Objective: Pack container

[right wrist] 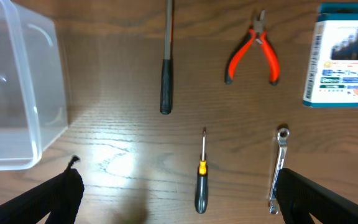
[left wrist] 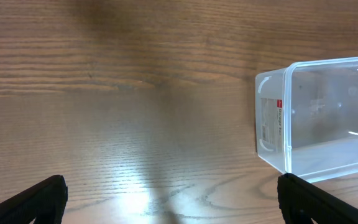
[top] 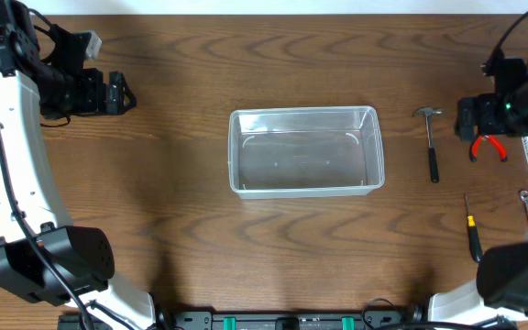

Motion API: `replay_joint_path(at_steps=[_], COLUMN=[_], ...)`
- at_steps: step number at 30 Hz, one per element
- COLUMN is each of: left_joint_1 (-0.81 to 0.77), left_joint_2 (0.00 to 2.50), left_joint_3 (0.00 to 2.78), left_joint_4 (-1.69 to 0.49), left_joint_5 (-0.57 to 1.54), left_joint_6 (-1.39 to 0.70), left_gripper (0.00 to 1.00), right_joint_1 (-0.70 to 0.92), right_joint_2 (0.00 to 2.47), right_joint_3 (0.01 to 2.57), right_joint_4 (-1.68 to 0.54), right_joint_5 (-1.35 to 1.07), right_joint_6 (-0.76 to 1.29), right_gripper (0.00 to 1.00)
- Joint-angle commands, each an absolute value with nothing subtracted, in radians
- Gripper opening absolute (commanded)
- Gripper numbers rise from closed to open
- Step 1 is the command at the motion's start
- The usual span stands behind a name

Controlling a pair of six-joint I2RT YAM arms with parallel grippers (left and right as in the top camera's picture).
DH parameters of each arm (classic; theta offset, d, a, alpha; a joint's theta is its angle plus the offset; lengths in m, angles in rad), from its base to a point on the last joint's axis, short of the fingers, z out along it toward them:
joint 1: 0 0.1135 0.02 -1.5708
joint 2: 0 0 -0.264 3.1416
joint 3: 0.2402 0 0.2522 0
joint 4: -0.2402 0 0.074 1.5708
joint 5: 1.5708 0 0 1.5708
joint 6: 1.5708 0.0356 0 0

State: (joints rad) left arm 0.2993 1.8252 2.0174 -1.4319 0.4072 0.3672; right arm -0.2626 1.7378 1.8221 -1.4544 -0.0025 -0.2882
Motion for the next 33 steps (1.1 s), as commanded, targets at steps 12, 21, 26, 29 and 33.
replay_joint_path(at_steps=[12, 21, 26, 29, 33], left_joint_1=[0.302, 0.302, 0.302, 0.302, 0.302], left_joint_2=[1.822, 1.822, 1.822, 1.822, 1.822], left_joint_3=[2.013, 2.013, 2.013, 2.013, 2.013], left_joint_4=[-1.431, -1.443, -1.446, -1.447, -1.447], left_joint_5=[0.399, 0.399, 0.399, 0.399, 0.399], left_joint_6=[0.377, 0.377, 0.377, 0.377, 0.377], left_gripper=[0.98, 0.98, 0.98, 0.98, 0.98], right_joint_1=[-0.268, -0.267, -0.266, -0.265, -0.260], right_joint_2=[1.987, 2.069, 2.119, 2.141, 2.153], right_joint_3=[1.835, 1.835, 1.835, 1.835, 1.835], right_joint_4=[-1.306, -1.202, -1.196, -1.195, -1.183], right_joint_5=[-0.009, -0.076, -0.079, -0.079, -0.064], right_joint_6=[-0.251, -0.223, -0.225, -0.236, -0.259], right_gripper=[0.99, 0.99, 0.99, 0.99, 0.99])
